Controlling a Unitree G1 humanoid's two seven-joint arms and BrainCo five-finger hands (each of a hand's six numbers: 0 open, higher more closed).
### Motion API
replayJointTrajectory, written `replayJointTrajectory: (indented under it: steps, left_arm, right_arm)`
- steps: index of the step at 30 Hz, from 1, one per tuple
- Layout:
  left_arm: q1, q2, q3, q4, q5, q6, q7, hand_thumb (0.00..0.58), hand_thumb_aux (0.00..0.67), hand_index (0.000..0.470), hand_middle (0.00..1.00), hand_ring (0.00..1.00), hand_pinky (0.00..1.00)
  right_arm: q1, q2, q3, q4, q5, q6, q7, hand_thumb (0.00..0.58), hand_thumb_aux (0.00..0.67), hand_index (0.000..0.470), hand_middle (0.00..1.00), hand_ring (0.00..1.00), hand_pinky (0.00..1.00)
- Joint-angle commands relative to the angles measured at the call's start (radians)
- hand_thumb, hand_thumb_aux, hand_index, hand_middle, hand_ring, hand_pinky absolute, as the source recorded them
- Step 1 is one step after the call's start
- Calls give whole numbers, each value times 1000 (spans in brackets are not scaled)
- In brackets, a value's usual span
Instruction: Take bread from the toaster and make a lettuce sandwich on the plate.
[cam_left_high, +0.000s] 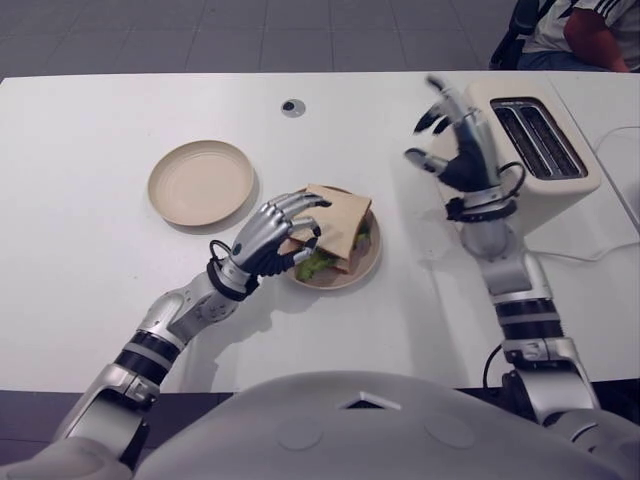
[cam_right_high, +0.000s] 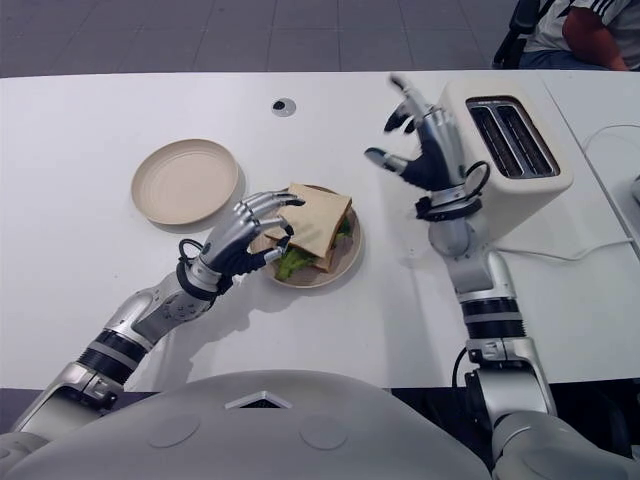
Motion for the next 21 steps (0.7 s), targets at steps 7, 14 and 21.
replayJointTrajectory:
  steps: [7,14,21]
  left_arm:
    - [281,487,-331,-109,-732,-19,-669,580,670,470,1000,1000,1000]
    - [136,176,-235,269,-386,200,-632,580,670,470,1000,1000,1000]
    - [-83,-92,-112,520,-56,318,-213,580,670,470,1000,1000,1000]
  right_arm:
    - [416,-406,479,-234,605,-203,871,580,670,470,1000,1000,1000]
    - [274,-220,454,40,344,-154,806,580,670,470,1000,1000,1000]
    - [62,-79,302,301,-101,80,219,580,670,470,1000,1000,1000]
